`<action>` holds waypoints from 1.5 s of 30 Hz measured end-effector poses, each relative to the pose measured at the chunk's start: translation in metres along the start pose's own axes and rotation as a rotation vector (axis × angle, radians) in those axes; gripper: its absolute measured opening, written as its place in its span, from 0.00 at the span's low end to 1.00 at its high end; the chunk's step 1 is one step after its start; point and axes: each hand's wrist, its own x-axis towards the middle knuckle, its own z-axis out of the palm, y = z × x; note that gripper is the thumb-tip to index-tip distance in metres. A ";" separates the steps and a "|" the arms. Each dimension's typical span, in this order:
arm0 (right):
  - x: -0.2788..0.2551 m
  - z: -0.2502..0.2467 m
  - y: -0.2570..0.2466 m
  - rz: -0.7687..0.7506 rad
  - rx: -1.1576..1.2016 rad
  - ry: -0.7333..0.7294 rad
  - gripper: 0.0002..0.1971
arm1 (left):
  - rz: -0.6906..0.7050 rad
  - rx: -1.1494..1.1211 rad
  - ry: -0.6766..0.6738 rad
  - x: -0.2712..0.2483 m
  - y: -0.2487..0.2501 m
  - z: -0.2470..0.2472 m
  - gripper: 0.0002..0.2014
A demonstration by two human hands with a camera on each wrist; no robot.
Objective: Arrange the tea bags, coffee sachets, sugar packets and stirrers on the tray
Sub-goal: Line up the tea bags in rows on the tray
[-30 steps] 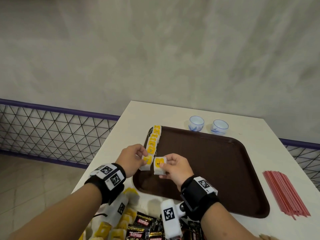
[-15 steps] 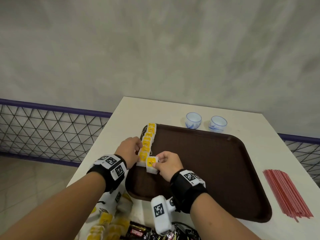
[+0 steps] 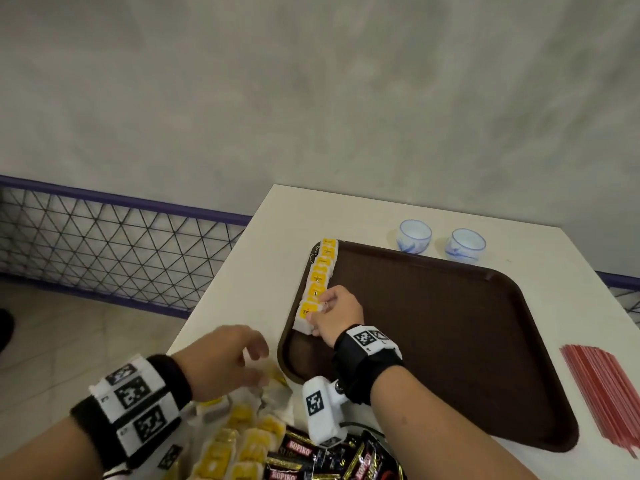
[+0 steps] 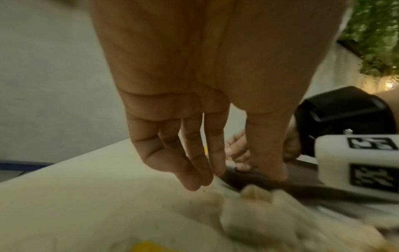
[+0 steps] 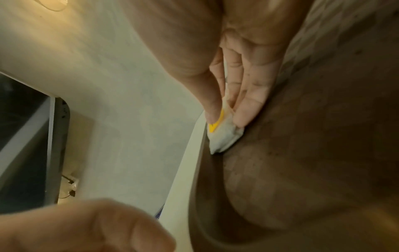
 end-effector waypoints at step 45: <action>-0.095 -0.065 0.004 -0.074 0.844 -0.285 0.12 | -0.004 -1.006 0.242 -0.010 0.083 0.006 0.18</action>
